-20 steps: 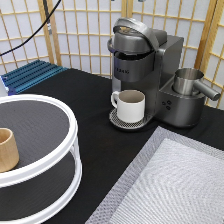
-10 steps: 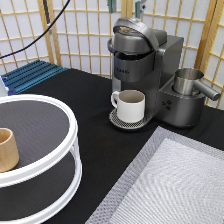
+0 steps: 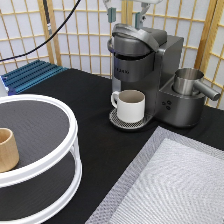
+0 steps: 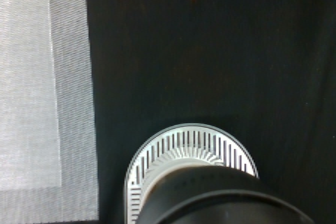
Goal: Make coffee
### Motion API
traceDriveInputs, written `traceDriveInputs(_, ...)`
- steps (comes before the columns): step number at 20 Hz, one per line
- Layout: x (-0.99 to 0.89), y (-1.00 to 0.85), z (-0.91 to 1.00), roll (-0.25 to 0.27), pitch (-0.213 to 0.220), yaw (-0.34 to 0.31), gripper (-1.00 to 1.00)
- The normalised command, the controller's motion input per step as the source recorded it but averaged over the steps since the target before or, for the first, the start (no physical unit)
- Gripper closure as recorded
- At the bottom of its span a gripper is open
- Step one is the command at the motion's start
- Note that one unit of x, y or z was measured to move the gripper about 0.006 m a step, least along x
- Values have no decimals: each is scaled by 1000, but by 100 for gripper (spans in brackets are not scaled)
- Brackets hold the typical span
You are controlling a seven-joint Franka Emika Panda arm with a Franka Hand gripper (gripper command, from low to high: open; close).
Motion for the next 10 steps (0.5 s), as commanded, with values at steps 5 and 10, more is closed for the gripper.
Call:
traceDriveInputs(5, 454, -240, -13, -50, 101, 14, -100)
traceDriveInputs(10, 551, 125, -52, -120, 113, 0, -100)
